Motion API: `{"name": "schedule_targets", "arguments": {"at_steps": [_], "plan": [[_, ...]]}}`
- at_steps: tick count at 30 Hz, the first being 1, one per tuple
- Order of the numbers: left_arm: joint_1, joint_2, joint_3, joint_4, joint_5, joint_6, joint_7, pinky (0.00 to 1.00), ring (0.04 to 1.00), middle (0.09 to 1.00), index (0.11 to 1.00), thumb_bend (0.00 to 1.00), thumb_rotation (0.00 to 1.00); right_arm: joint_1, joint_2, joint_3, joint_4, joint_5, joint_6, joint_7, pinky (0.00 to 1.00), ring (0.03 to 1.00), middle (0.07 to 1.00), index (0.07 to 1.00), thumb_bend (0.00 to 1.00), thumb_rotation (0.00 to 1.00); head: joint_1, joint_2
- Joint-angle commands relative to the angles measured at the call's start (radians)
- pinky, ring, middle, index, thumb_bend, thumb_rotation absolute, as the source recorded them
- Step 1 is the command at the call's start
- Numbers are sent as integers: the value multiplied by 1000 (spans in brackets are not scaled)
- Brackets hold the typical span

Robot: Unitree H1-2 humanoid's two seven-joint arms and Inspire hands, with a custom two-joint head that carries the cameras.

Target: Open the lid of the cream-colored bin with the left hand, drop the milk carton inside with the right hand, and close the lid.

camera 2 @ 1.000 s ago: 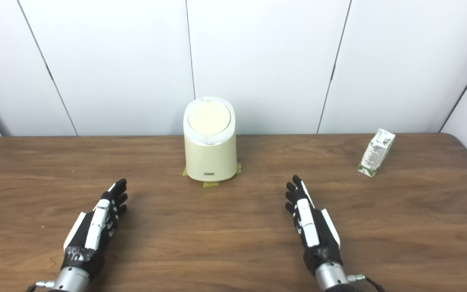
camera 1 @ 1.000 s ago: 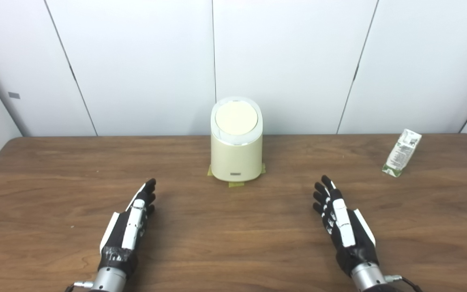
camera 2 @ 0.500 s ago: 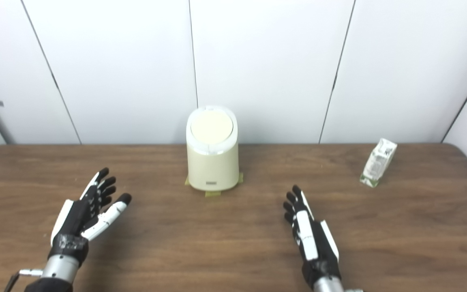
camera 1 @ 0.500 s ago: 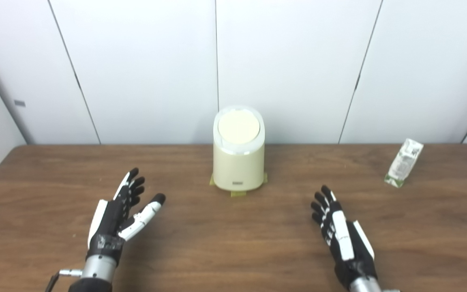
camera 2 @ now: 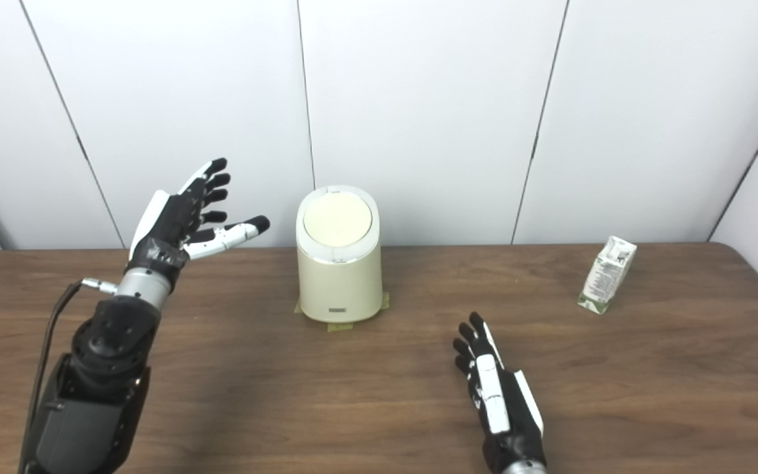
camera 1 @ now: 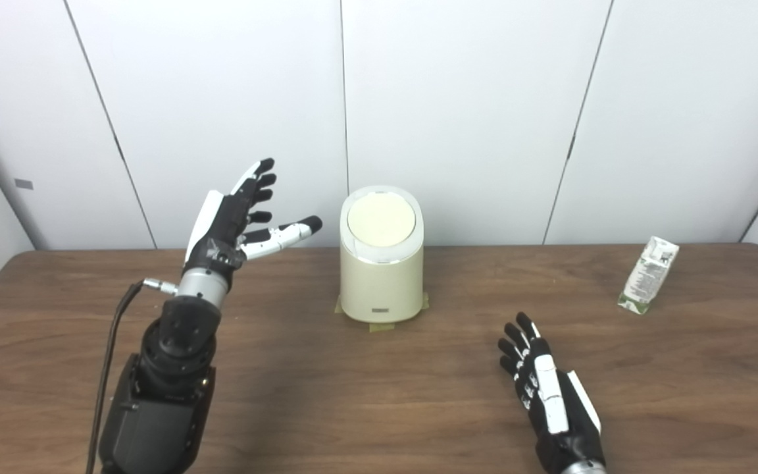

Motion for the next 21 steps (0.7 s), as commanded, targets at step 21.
{"name": "schedule_targets", "arguments": {"at_steps": [21], "plan": [[-422, -16, -230, 445, 220, -77, 8, 711, 858, 894, 924, 890, 165, -35, 20, -3, -17, -3, -44, -26, 965, 954, 968, 1000, 627, 1000, -5, 8]]}}
